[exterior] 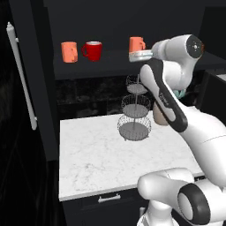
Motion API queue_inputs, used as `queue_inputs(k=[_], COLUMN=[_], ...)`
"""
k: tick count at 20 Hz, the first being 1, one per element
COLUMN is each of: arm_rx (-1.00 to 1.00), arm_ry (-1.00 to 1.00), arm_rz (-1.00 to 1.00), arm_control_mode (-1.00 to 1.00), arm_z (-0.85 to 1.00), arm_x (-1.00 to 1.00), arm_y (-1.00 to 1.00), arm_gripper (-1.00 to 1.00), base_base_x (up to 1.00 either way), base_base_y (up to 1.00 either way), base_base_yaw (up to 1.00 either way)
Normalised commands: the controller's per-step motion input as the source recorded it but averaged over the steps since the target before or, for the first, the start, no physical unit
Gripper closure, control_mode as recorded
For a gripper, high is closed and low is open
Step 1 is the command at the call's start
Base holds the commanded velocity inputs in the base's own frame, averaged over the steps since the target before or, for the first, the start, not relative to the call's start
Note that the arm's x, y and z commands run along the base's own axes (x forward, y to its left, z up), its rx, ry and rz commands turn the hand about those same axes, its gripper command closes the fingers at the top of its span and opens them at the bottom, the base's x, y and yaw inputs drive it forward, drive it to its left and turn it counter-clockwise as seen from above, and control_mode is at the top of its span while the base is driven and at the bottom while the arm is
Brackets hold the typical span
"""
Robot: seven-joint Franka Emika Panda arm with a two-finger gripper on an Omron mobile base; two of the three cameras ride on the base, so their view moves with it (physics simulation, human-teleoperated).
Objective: Gather all objects into one cabinet and sort the glasses and bowls to opposite sides.
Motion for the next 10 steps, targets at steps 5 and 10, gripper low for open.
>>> queue_inputs(k=[5, 10], arm_rx=[0.0, 0.0], arm_ry=[0.0, 0.0], arm_rz=[-0.09, -0.07], arm_control_mode=[-1.0, -1.0], arm_z=[0.2, 0.0], arm_x=[-0.09, 0.0], arm_y=[-0.68, -0.48], arm_gripper=[-1.0, -1.0], base_base_x=[0.0, 0.0], base_base_y=[0.0, 0.0], base_base_yaw=[0.0, 0.0])
